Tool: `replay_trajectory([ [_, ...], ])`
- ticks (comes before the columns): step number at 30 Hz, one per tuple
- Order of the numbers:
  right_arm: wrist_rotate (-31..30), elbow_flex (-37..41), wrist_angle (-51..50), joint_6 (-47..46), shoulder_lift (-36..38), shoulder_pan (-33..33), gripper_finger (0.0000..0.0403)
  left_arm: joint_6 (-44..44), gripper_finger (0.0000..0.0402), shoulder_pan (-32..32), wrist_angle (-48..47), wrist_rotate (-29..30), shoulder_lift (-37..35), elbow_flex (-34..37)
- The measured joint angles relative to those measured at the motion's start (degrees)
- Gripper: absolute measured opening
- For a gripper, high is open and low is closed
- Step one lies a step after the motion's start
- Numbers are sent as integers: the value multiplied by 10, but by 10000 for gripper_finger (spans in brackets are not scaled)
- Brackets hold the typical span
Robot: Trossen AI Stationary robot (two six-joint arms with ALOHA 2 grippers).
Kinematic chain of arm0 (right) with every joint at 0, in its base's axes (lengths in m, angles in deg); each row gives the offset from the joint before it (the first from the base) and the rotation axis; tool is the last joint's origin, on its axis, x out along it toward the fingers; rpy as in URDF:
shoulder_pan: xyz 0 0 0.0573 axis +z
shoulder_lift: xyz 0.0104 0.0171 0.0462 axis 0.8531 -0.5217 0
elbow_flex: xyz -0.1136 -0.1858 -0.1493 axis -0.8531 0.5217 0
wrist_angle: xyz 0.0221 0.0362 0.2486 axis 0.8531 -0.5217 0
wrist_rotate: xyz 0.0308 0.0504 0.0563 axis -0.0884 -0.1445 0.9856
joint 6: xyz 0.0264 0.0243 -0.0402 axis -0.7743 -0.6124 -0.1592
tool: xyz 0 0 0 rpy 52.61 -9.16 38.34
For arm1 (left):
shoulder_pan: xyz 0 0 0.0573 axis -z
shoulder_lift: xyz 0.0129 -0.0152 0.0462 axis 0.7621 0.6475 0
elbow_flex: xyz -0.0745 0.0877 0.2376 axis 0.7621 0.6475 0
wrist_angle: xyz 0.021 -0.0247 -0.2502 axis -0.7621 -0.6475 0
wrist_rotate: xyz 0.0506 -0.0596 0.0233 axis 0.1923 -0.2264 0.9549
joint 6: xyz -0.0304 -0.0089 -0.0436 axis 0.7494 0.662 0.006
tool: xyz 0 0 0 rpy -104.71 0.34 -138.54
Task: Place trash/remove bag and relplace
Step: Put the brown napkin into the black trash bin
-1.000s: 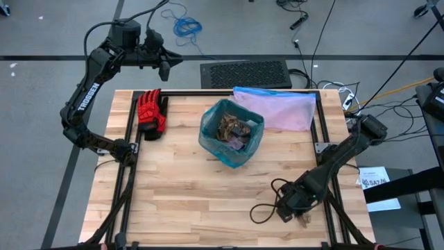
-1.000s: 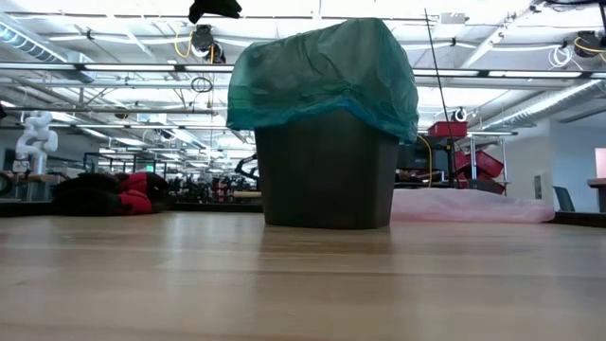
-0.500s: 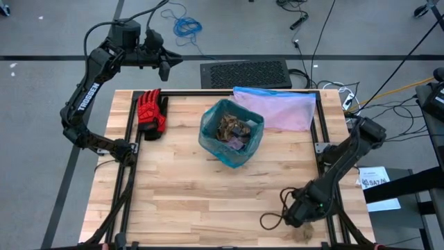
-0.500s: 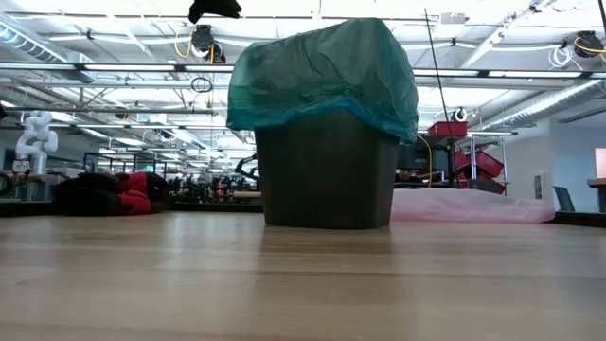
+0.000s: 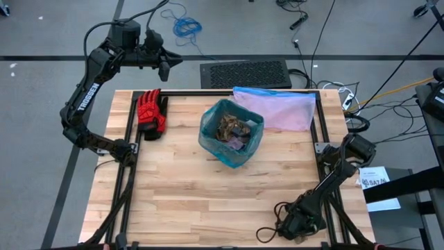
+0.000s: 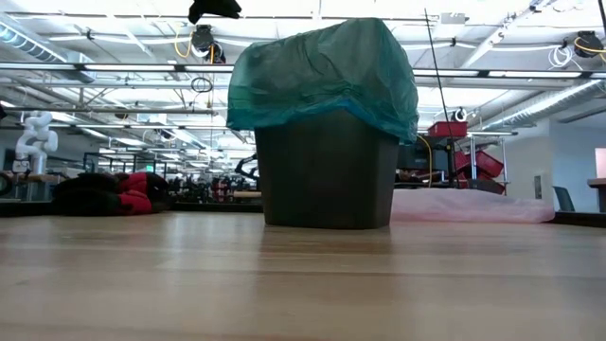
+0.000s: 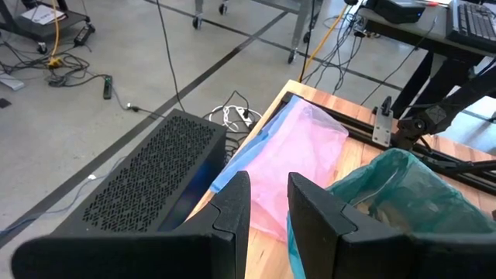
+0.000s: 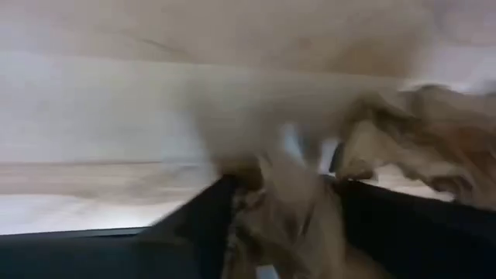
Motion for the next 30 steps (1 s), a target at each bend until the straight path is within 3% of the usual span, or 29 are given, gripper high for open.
replay_trajectory([
  [4, -20, 0, -6, 2, 1, 0, 53, 0, 85, 0, -1, 0, 0, 0],
  [6, -20, 0, -13, 7, 3, 0, 18, 0, 85, 0, -1, 0, 0, 0],
  [13, -53, 3, -24, 13, 37, -17, 4, 0, 83, 0, -1, -1, 0, 0],
  [21, -264, -52, -70, 101, 120, -63, 1, 0, 66, 0, -1, -2, 0, 0],
  [30, -515, -194, -126, 404, 200, -190, 0, -4, 46, 0, 2, -2, 0, 0],
])
